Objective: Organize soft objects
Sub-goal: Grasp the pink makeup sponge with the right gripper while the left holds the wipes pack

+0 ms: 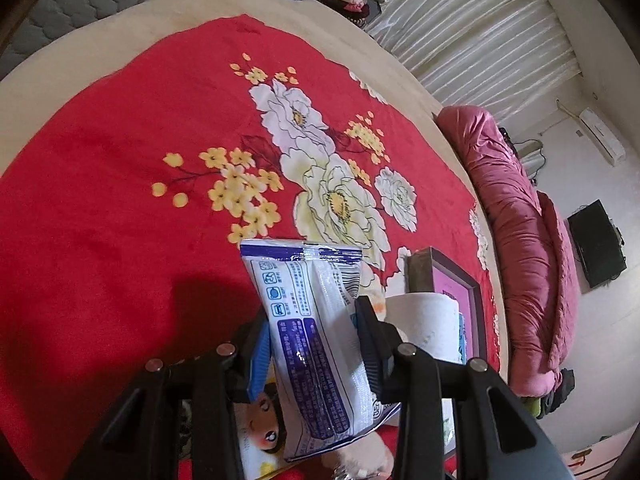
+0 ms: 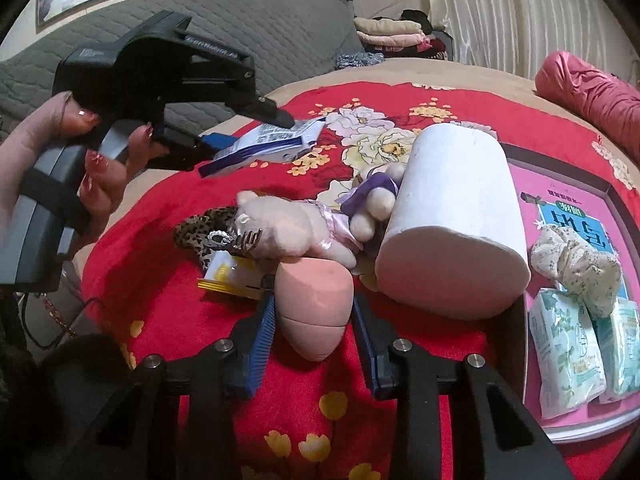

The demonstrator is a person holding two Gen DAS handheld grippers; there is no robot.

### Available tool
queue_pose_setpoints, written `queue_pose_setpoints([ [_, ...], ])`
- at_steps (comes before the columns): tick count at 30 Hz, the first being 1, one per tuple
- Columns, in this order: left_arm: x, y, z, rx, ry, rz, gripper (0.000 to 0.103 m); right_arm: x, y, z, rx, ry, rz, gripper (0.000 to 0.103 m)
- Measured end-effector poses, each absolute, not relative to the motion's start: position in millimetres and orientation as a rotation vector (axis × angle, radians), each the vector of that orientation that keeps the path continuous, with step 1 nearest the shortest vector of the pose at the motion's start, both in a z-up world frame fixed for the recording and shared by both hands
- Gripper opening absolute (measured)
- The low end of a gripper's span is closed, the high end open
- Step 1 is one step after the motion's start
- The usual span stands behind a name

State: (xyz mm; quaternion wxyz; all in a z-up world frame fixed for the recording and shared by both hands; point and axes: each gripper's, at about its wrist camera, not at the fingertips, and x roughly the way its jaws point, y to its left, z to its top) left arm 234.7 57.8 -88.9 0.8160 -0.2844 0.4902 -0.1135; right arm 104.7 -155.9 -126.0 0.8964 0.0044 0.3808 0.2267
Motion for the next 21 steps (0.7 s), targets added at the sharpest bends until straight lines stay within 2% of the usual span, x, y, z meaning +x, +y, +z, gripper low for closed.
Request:
queue_pose_setpoints([
  [21,208,87,-86,-0.545,0.985,-0.144,0.039,88,-157,-107,0.001,0.724,0.458,0.039],
])
